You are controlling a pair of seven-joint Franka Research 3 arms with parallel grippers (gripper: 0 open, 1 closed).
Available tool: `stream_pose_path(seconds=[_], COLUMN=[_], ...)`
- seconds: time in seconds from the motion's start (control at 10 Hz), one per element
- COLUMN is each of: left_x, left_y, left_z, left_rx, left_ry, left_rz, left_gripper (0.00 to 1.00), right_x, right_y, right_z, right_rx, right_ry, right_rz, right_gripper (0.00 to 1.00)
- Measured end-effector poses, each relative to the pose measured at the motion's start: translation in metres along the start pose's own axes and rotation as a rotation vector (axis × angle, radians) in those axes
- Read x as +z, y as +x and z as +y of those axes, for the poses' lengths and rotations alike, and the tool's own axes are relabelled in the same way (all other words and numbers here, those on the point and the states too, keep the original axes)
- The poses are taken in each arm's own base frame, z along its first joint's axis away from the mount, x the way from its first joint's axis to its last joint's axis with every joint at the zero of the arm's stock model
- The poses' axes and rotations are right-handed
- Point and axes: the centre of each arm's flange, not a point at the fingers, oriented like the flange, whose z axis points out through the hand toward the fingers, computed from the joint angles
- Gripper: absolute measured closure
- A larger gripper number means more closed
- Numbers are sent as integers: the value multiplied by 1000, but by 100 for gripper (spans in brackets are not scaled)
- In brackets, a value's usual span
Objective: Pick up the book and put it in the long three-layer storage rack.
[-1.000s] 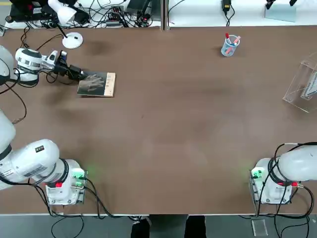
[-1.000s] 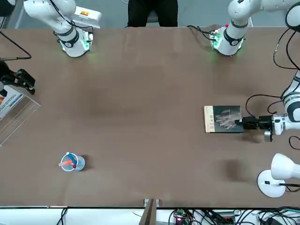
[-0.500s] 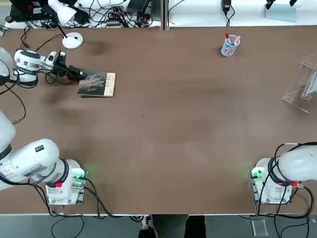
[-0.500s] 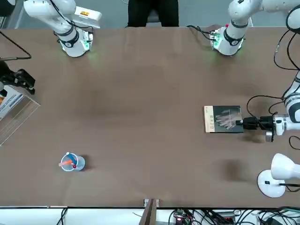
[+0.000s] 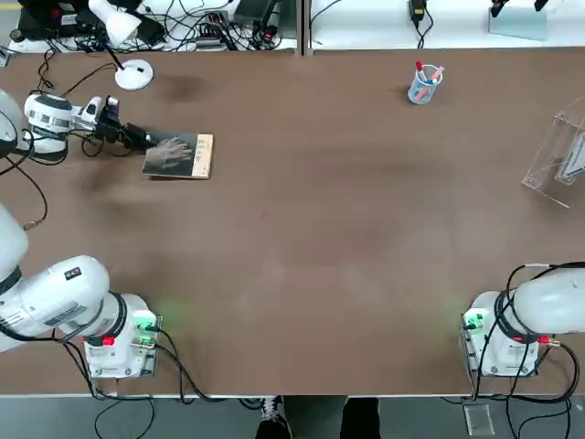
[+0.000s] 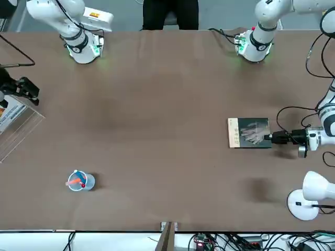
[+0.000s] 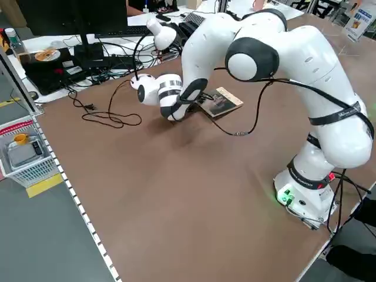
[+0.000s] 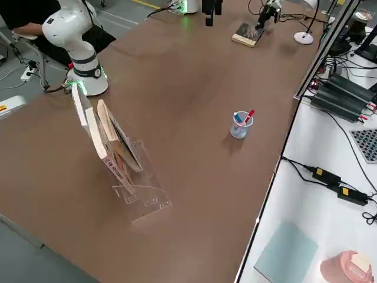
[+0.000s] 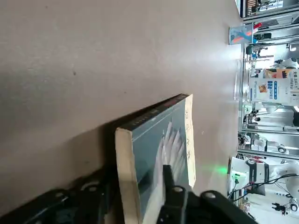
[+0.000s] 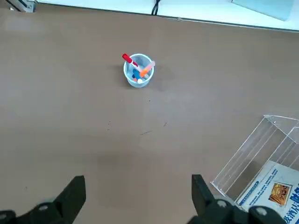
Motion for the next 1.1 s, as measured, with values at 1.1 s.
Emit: stream_pose_path(seconds=[1.1], left_x=[6], left_y=[-11], left_z=[-6], left_rx=[24], left_ry=[-73], left_rz=[-24], left_gripper=[98], right_x=[0], right_y=[0], right_z=[0], right_rx=[1], right_ry=[0], right_rz=[0], right_gripper=[0])
